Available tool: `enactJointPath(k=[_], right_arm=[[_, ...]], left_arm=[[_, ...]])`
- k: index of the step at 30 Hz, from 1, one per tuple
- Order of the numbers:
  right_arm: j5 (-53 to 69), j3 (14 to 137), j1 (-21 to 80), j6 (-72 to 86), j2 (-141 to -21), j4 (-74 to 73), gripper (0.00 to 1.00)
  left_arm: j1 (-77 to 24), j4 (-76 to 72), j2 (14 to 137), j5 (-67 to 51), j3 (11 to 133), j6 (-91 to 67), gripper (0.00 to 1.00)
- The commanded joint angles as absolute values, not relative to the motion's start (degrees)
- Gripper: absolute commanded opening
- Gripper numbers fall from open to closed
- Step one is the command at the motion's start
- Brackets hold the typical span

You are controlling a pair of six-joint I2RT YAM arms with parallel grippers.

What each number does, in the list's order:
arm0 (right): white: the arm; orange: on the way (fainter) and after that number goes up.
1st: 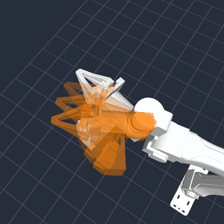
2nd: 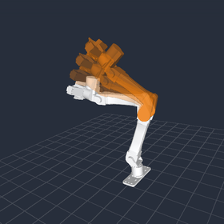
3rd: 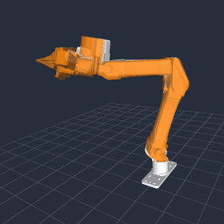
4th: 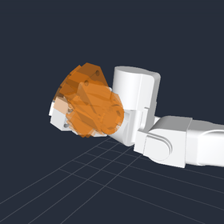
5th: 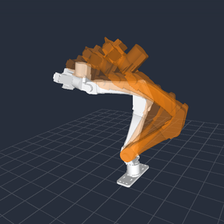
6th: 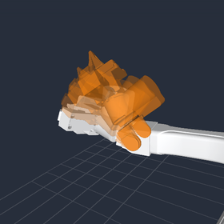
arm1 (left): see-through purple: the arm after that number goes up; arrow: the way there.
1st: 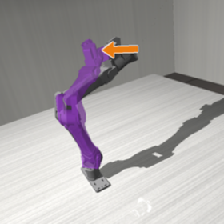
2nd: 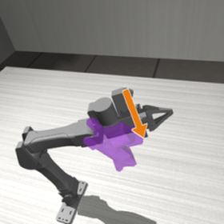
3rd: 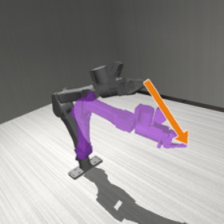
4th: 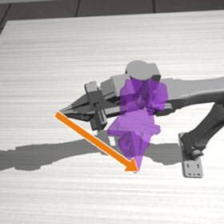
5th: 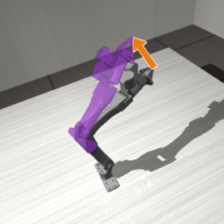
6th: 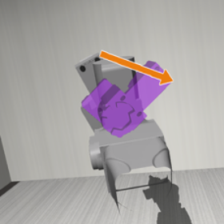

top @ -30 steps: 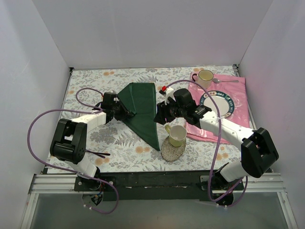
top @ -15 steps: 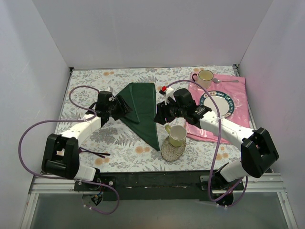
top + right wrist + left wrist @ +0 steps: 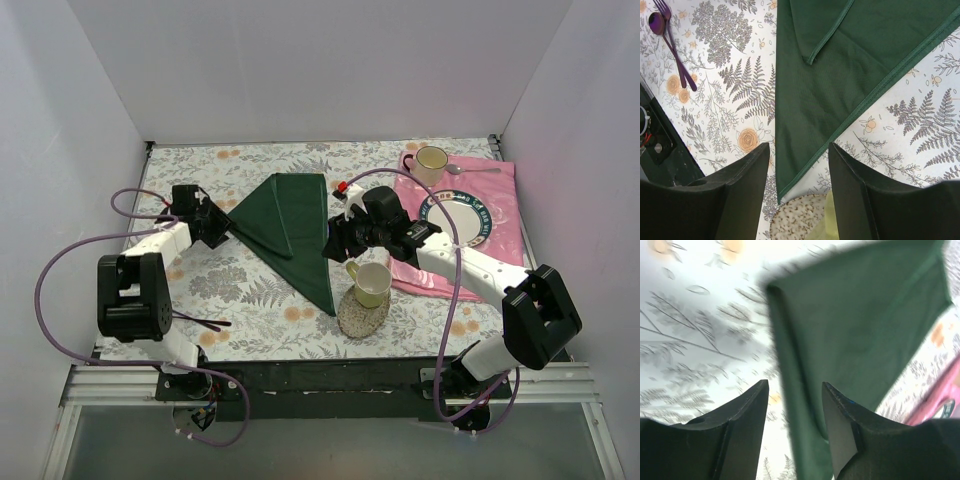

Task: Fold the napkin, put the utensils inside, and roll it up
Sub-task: Fold the napkin

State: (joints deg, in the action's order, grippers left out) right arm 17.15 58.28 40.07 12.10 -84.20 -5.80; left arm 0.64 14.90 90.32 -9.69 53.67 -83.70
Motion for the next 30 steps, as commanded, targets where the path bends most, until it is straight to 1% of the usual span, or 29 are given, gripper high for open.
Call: enactJointPath(k=[1,7,18,25,27,28,30], right_arm=[[17.84,59.24,39.73,12.39,-83.50,-4.13,0.59],[17.32,59.06,39.73,12.30,-83.32,-4.22,0.59],[17.23,59.24,39.73,12.30,-83.67,-4.31,0.59],[17.14,59.33,39.73,12.22,-83.85,-4.31,0.59],[17.14,59.41,39.73,12.22,-83.93,-4.31,0.59],[17.05,59.59,39.81,12.13,-83.94,-4.39,0.59],[17.14,59.50,39.73,12.22,-84.02,-4.39,0.59]], left_arm=[[2.37,13.36,95.34,-12.04,57.83,-86.31,0.44],[2.64,10.90,98.08,-11.34,59.15,-87.45,0.41],[2.72,8.97,99.58,-11.69,59.15,-87.89,0.37],[2.64,7.74,101.51,-12.48,59.76,-88.15,0.29],[2.72,7.82,101.95,-12.39,60.11,-88.07,0.25],[2.72,7.82,101.95,-12.22,60.12,-88.24,0.21],[2.81,7.12,101.34,-12.04,59.68,-88.24,0.18]])
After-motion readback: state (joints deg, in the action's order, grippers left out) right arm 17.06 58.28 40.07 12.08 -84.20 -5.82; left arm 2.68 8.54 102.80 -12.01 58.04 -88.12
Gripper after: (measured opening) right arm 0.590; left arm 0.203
